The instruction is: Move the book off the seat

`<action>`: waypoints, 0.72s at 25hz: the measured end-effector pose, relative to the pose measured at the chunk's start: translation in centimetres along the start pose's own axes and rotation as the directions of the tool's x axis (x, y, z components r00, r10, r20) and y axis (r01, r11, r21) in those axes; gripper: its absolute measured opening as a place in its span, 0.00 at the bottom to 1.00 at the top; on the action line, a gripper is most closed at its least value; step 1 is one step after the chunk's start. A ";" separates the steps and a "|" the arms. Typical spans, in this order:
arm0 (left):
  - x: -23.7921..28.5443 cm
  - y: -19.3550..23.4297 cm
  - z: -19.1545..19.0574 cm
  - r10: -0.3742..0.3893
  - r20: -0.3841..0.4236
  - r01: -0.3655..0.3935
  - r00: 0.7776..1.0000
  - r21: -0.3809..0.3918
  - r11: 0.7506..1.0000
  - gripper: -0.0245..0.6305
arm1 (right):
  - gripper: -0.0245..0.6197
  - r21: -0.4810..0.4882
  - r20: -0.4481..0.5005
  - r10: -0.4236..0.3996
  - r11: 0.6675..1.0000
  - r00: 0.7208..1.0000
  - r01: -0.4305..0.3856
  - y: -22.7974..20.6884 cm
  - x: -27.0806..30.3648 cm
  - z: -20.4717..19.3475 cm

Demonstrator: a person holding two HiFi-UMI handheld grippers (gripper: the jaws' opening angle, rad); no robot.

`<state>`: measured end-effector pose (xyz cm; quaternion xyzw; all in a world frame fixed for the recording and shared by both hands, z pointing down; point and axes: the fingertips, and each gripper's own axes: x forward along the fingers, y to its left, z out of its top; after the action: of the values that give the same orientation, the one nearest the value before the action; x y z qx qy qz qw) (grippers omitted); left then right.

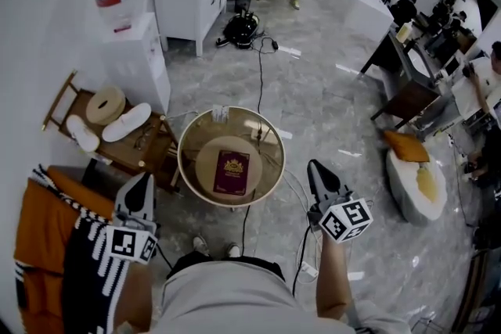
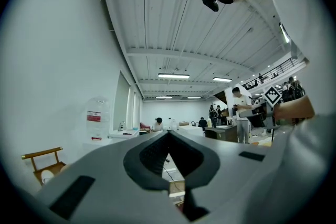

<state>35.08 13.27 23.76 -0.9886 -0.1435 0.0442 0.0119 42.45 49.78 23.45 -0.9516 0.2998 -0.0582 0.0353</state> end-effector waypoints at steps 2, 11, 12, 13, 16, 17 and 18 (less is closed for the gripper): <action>0.1 0.5 -0.1 0.006 -0.005 -0.006 1.000 0.021 1.000 0.06 | 0.07 -0.008 0.008 -0.009 1.000 1.000 0.009 0.0 -0.3 0.3; 0.4 1.9 -0.5 0.038 -0.010 -0.037 0.999 0.030 0.999 0.06 | 0.07 -0.034 -0.023 -0.036 0.999 0.999 0.036 -0.3 -1.5 0.1; 0.5 1.9 -0.5 0.041 -0.010 -0.041 0.999 0.029 0.999 0.06 | 0.07 -0.031 -0.021 -0.042 0.999 0.999 0.042 -0.3 -1.7 0.2; 0.5 1.8 -0.5 0.045 -0.010 -0.045 0.999 0.029 0.999 0.06 | 0.07 -0.022 -0.019 -0.044 0.999 0.999 0.044 -0.2 -1.9 0.2; 0.5 1.8 -0.4 0.057 -0.009 -0.057 0.998 0.029 0.998 0.06 | 0.07 -0.001 -0.005 -0.045 0.999 0.999 0.045 0.3 -1.8 0.4; 0.5 1.9 -0.5 0.058 -0.008 -0.058 0.998 0.031 0.998 0.06 | 0.07 0.000 0.003 -0.049 0.999 0.999 0.049 0.4 -1.6 0.5; 0.6 2.0 -0.5 0.057 -0.007 -0.057 0.998 0.033 0.998 0.06 | 0.07 -0.001 0.012 -0.054 0.999 0.998 0.054 0.5 -1.4 0.7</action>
<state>36.30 11.58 24.18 -0.9921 -0.1143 0.0428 0.0273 41.15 50.17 22.62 -0.9597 0.2739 -0.0531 0.0351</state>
